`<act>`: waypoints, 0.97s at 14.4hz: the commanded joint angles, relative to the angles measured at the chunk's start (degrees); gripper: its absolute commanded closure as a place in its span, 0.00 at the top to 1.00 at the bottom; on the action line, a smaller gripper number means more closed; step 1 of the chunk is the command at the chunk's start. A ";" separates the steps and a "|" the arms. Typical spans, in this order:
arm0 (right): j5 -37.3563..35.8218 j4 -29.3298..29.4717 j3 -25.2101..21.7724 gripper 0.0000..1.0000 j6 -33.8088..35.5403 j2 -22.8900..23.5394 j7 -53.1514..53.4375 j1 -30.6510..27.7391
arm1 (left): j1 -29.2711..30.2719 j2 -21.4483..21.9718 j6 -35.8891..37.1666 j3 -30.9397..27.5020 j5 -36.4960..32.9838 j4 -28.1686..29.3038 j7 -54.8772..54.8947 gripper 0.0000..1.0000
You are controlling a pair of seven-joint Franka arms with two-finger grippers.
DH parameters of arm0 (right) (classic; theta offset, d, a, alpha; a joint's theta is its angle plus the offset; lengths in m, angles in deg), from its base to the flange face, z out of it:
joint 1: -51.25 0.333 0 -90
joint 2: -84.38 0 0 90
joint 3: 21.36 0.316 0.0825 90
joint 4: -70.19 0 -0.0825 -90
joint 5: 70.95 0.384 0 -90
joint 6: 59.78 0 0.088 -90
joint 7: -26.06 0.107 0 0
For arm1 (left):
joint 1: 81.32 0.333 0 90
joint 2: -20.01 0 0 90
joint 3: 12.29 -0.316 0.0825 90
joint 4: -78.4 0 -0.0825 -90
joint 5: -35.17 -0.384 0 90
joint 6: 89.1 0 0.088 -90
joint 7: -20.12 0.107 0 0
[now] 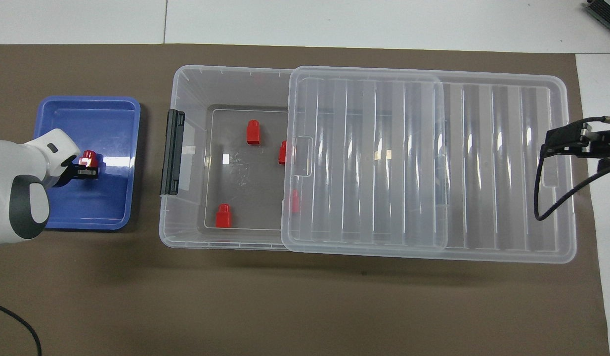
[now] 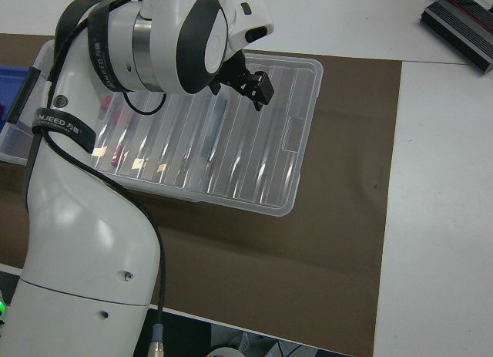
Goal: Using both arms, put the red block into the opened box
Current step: 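Grasp the red block in the blue tray with the left gripper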
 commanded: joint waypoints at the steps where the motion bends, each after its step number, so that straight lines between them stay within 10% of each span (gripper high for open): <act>1: 1.09 -1.83 0.16 1.00 0.69 -1.04 0.06 -0.32 | -0.41 -0.44 4.87 -0.33 0.31 -2.51 -0.10 0.00; 8: 1.09 -2.01 0.16 1.00 0.78 -1.31 -0.03 -0.41 | -1.02 2.46 35.19 1.33 13.32 -22.28 -18.51 0.00; 14: 1.09 -2.62 0.07 0.99 0.08 -1.39 -0.38 -0.94 | -7.77 3.61 40.85 10.30 11.57 -31.78 -55.41 0.00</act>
